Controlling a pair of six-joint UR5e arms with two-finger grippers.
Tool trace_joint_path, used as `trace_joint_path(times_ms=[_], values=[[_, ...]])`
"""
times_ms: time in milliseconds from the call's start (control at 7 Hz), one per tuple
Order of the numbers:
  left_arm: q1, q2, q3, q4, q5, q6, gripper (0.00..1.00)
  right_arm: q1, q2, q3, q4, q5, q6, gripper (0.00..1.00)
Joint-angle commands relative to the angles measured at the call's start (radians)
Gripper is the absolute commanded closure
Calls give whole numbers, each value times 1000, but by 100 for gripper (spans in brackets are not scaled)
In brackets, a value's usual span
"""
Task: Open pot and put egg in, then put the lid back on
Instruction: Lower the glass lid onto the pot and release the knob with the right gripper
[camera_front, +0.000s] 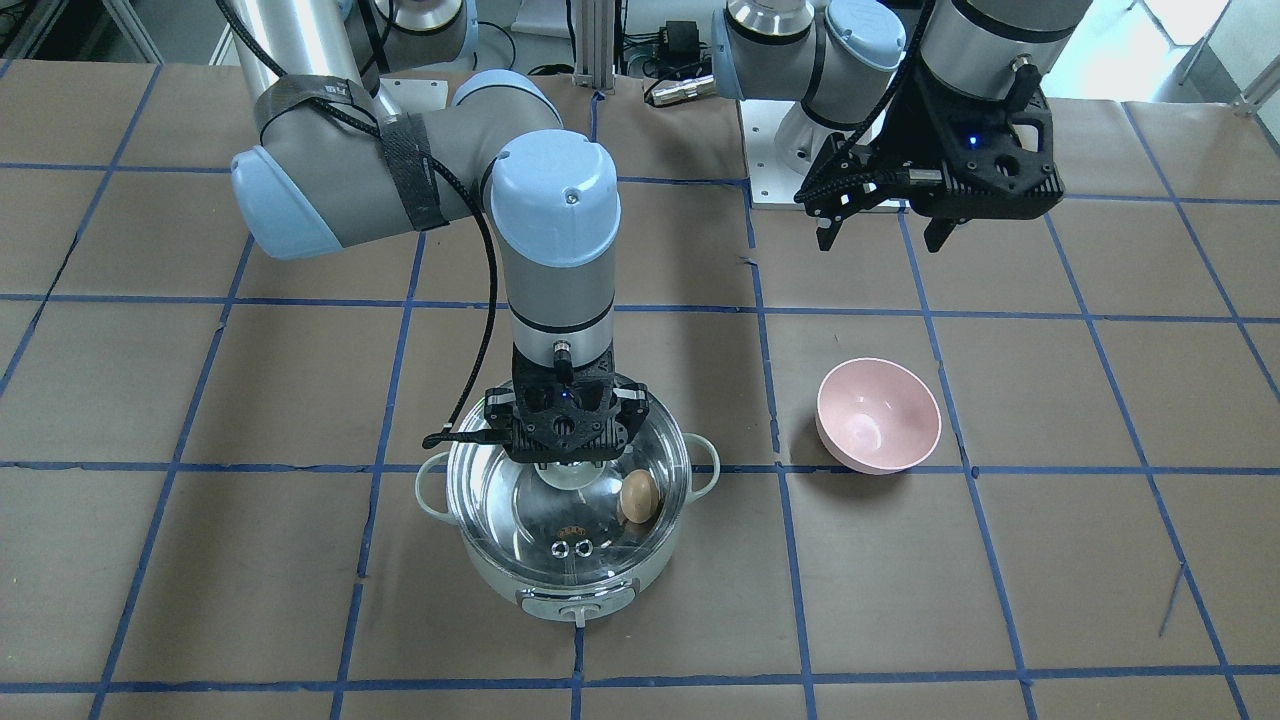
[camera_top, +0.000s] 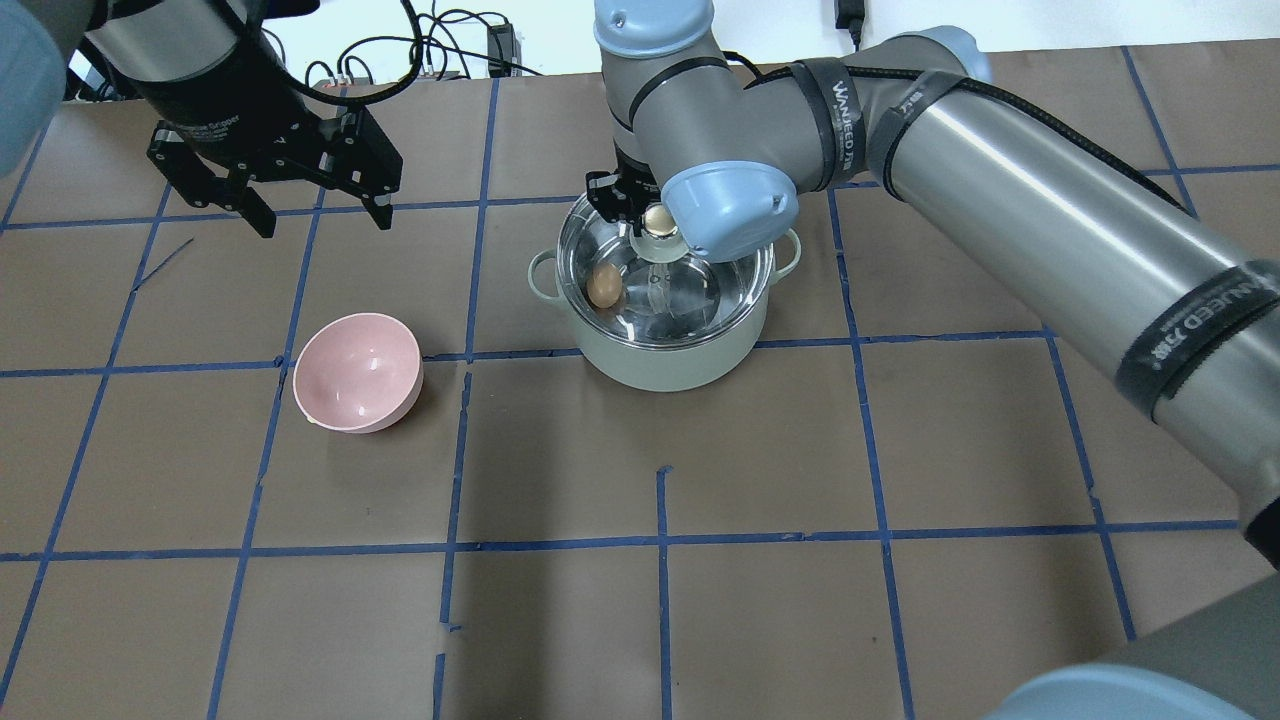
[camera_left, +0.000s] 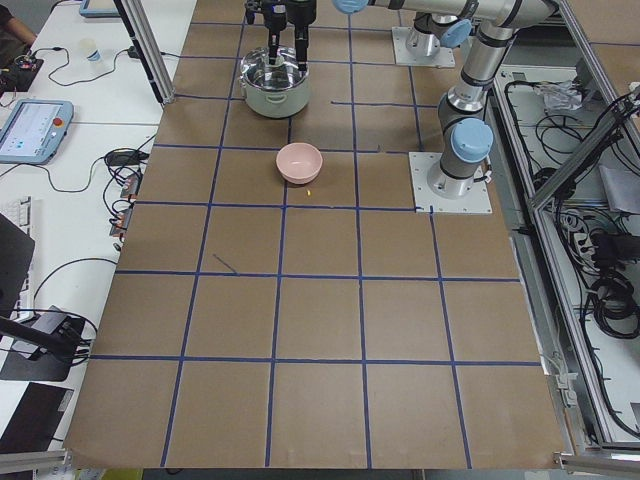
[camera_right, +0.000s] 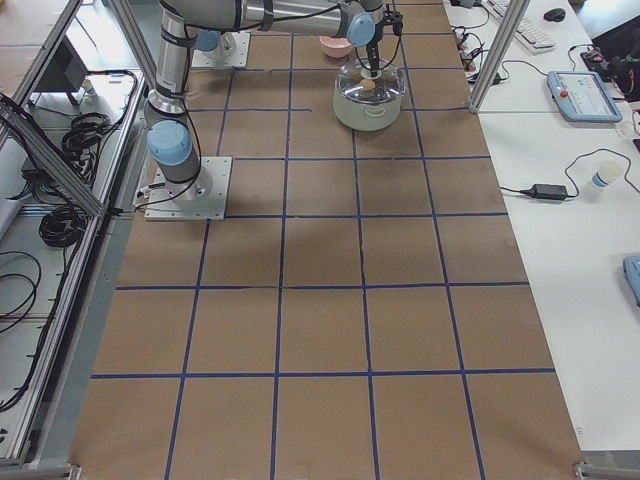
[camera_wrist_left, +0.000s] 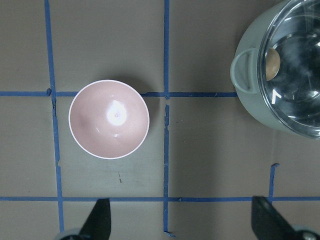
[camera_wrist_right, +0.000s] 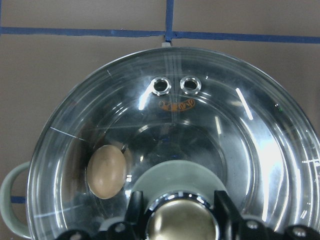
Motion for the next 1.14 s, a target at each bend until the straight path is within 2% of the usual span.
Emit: trace_joint_path(times_ms=[0,143,286,714,857,1000], values=[[-2,0,0,0,0,-10,0,0,1,0,0,3,1,97],[0,0,0,0,0,-10,0,0,3,9,1,3,-3,86],[-2,0,0,0,0,-10,0,0,2,21,0,-3,0,1],[-2,0,0,0,0,-10,0,-6,-30,-26,29,1,1,0],[-2,0,0,0,0,-10,0,-27,-93,-49,163,10,-3,0],[-2,0,0,0,0,-11,0,-69,-162,-48,226,38,-3,0]])
